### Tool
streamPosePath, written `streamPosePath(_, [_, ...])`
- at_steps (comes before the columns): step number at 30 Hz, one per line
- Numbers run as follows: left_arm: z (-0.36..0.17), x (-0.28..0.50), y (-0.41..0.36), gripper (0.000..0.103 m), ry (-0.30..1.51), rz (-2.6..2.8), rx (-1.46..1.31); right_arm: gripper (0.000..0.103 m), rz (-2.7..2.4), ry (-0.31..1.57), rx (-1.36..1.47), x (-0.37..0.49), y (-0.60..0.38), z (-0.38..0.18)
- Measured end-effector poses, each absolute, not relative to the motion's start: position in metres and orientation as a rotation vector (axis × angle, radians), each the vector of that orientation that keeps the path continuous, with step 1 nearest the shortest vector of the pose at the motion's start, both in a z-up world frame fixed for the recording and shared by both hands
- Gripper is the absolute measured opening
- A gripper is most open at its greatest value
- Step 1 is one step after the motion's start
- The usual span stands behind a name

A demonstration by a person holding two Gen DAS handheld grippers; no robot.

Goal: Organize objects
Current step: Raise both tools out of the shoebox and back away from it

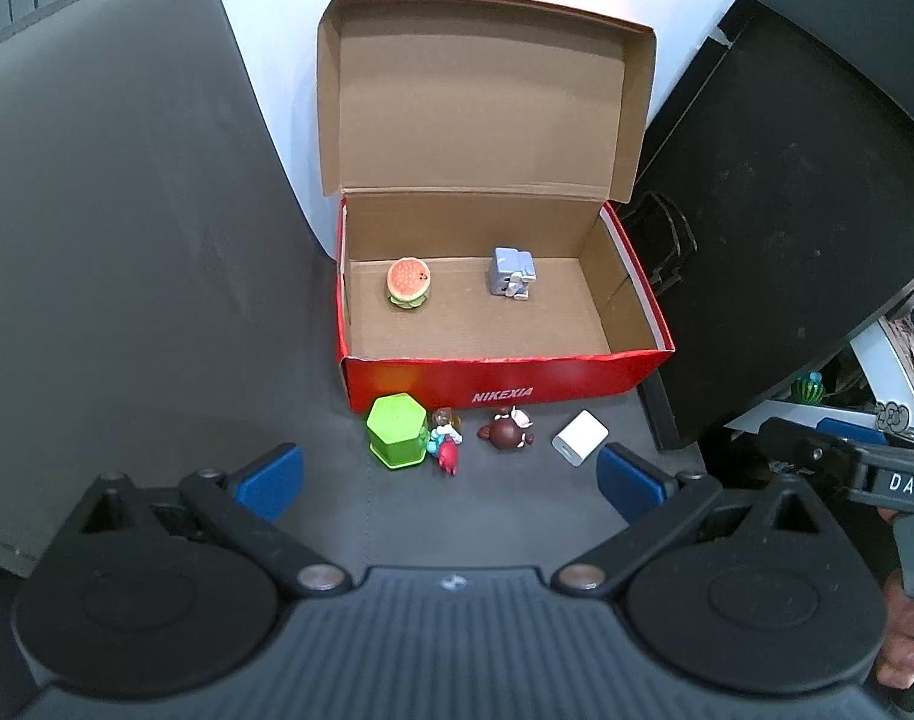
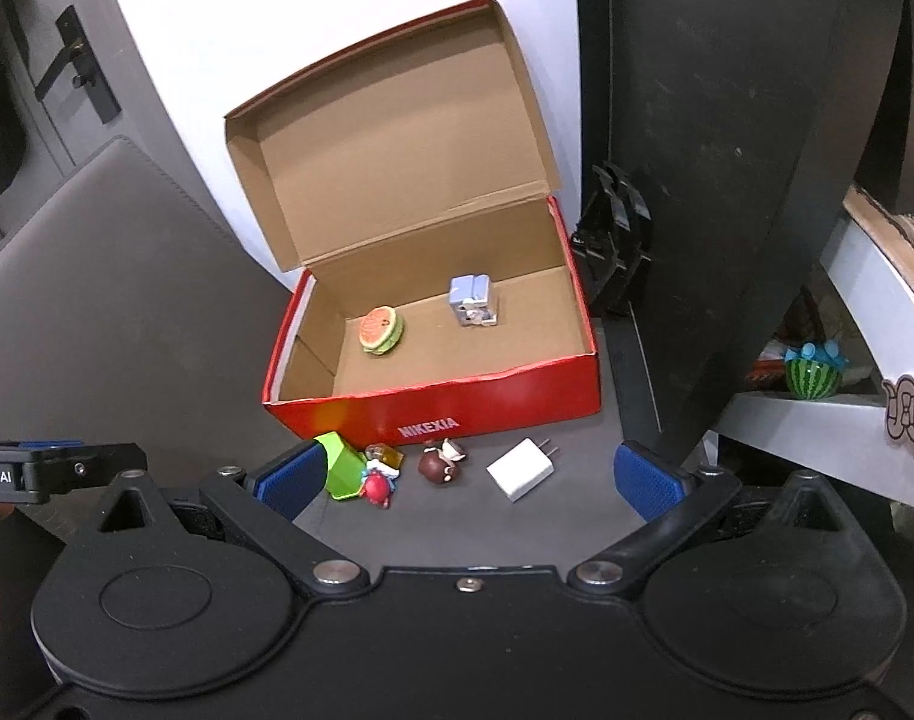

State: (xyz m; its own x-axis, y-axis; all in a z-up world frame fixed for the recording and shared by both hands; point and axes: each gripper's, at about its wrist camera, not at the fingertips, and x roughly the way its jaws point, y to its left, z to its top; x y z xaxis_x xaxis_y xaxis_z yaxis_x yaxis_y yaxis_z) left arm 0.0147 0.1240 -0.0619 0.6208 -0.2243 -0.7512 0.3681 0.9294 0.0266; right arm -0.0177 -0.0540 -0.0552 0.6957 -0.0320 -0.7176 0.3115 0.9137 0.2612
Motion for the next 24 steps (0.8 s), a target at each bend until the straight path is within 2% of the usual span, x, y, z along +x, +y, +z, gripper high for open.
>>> streamPosePath(24, [-0.088,0.066,0.118,0.103,0.878,-0.258,0.094,0.100,-0.259,0.785,0.514,0.023,-0.078,-0.088])
